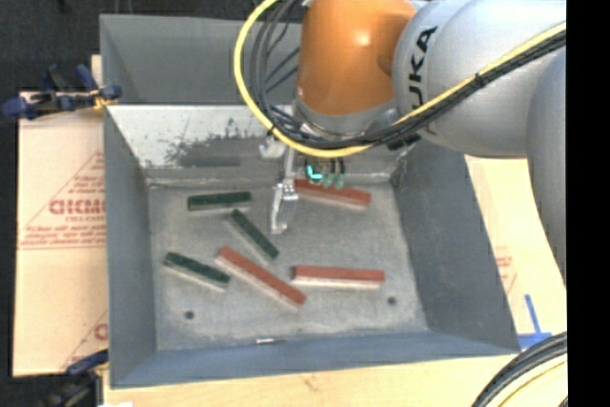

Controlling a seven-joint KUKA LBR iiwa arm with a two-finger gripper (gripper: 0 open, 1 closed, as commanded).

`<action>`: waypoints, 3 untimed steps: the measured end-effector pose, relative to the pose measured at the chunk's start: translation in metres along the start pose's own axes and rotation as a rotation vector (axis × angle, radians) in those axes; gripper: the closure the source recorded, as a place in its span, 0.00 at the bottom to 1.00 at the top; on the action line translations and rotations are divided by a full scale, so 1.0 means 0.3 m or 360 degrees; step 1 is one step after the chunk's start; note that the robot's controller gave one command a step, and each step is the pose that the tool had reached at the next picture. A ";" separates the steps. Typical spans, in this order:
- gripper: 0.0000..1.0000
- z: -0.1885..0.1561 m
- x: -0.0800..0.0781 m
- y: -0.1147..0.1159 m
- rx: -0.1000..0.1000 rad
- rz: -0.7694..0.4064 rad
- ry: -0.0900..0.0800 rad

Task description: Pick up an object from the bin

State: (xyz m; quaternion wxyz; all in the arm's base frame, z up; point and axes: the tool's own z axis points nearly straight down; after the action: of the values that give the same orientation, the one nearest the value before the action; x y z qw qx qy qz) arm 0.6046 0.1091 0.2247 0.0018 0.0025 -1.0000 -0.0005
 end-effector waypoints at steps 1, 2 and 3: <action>0.00 -0.017 -0.005 -0.002 -0.0001 0.0003 -0.0012; 0.00 0.138 -0.015 -0.003 -0.0001 -0.0031 -0.0025; 0.00 0.138 -0.015 -0.003 -0.0001 -0.0031 -0.0025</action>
Offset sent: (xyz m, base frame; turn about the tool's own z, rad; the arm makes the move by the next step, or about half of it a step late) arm 0.0042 -0.0003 -0.1547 -0.0736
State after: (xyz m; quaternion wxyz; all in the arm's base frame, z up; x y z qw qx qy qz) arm 0.6091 0.1084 0.1833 -0.0059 0.0122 -0.9999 -0.0007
